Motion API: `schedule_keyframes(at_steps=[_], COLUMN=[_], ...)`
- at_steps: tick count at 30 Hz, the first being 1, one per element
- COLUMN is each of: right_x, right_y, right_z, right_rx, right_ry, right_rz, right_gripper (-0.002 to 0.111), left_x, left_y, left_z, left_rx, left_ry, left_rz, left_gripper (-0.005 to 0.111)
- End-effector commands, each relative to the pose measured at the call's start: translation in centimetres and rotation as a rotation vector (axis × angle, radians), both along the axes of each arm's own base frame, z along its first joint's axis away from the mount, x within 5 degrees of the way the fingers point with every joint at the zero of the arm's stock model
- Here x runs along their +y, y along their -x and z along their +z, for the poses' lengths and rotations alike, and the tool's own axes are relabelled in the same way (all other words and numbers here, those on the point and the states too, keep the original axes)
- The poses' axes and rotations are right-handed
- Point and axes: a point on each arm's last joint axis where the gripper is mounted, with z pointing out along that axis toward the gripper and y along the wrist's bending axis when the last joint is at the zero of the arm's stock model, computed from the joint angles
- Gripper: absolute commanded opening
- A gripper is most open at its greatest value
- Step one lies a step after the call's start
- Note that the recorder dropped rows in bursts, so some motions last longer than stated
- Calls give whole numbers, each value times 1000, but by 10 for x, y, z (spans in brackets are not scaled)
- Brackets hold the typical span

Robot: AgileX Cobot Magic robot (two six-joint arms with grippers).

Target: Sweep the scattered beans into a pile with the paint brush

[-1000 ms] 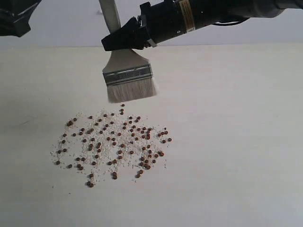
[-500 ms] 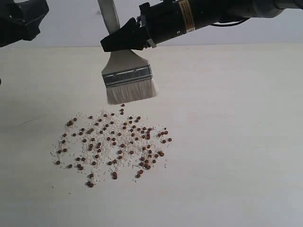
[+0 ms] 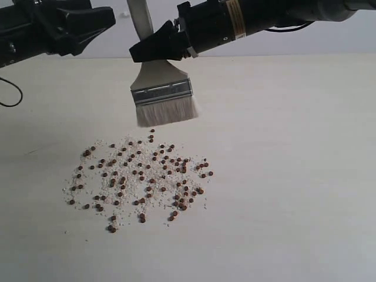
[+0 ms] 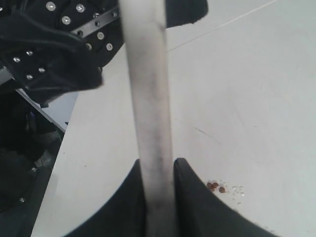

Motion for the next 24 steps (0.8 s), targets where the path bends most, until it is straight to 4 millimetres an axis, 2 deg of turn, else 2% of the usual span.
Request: schedule_keyframes(at_steps=[1,4,7,10,17,20,24], right_x=[-3,0,9,14,18,36,47], right_y=[0,2,7,10,12,25,33], right_z=[8,8,8,7,8,8,8], right_rx=[-9,-9,-11,-35,-43,-58,-80], right_ry=[-19,-19,-19,-21,-22,-25,-29], right_rz=[-2,6,27,49,60,113,149], right_gripper=[0,0,0,0,0,0,0], left_x=[12,12,3,-1,2,0,0], left_y=[-8,-13,-16,-13,-4,-1,-2], left_z=[-3,-10,-15,-10,17,21,21], left_rx=[3,22,21,28,56,58,59], left_ry=[71,62,41,53,111,118,122], left_rz=[-78,-83,-123,-136,-145,-151,-148], left_gripper=[68,66,64,64,64,64,64])
